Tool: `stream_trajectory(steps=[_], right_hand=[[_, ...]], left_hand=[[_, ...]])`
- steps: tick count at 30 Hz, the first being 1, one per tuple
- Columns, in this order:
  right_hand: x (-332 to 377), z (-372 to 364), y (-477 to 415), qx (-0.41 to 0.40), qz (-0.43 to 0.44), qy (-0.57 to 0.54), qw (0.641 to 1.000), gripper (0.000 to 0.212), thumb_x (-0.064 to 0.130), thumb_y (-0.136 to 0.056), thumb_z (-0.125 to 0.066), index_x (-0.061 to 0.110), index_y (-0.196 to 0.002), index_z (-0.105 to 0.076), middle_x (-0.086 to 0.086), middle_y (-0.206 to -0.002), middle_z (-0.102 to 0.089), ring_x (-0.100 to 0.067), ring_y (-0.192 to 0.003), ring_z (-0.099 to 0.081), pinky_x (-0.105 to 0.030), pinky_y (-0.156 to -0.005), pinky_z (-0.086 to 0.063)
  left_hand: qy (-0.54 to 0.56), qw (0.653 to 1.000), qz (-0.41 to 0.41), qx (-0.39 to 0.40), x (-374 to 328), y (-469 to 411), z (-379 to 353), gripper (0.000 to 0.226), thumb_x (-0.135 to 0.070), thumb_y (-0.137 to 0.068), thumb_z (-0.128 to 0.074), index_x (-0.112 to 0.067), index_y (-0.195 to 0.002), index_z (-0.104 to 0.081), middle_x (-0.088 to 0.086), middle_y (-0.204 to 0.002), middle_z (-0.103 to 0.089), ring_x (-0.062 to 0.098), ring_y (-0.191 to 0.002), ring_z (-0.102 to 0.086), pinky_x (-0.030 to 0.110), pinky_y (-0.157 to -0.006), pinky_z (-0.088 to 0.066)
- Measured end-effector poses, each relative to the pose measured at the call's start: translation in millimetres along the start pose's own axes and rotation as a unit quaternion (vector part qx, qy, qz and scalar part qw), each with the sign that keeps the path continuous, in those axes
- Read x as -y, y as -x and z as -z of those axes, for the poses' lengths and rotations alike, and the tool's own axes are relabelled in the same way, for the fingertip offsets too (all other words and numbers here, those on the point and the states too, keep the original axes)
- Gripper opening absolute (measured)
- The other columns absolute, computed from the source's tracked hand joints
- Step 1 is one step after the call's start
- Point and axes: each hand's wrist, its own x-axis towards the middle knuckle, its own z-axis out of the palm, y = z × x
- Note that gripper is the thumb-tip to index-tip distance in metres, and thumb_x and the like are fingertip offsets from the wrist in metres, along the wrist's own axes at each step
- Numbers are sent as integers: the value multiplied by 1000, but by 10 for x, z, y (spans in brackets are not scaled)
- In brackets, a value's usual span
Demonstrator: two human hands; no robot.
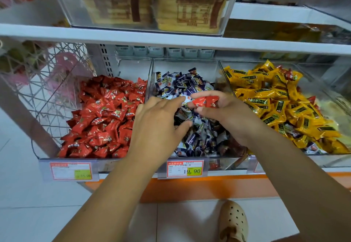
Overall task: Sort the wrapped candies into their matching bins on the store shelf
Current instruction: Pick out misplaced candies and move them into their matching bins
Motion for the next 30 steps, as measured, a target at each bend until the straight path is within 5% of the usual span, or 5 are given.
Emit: stream_trajectory(steps=[7, 15, 20, 24, 30], right_hand=[[111, -20, 37, 77, -22, -50, 996, 77, 1, -89, -62, 26, -150, -22, -11, -91, -73, -18, -75, -68, -21, -64, -52], [262, -298, 48, 151, 25, 37, 988, 94, 0, -89, -62, 44, -150, -5, -14, -86, -72, -29, -81, -68, -36, -78, -57], [322, -373, -8, 119, 27, -56, 991, 102, -8, -81, -67, 42, -150, -11, -6, -124, -63, -28, -92, -71, -38, -83, -58], [306, -314, -54, 82, 32, 12, 996, 81, 8, -86, -69, 37, -147, -25, 5, -131, -58, -18, -100, -69, -38, -87, -57], [281, -80, -75, 114, -1, 210, 971, 26, 14, -92, -61, 35, -107, -64, 11, -100, -73, -7, -97, -68, -38, -93, -53]], left_hand=[[131, 991, 25, 2, 20, -38, 78, 49, -50, -85, -63, -34, -130, -56, -17, -102, -65, 8, -93, -60, 35, -91, -42], [237, 970, 41, 34, 78, -58, 224, 26, -27, -81, -73, -34, -107, -71, -21, -89, -57, -3, -73, -54, 14, -70, -43], [325, 937, 122, -37, 199, -53, 400, 24, -16, -78, -77, -38, -82, -72, -1, -88, -66, 10, -68, -64, 28, -66, -55], [249, 935, 203, -148, 564, -57, 676, 24, -26, -79, -76, -47, -77, -64, -5, -81, -66, 5, -67, -62, 21, -66, -47], [64, 966, 248, -31, 906, 98, 754, 45, -32, -86, -69, -32, -129, -58, -1, -119, -64, 10, -100, -59, 16, -82, -42]])
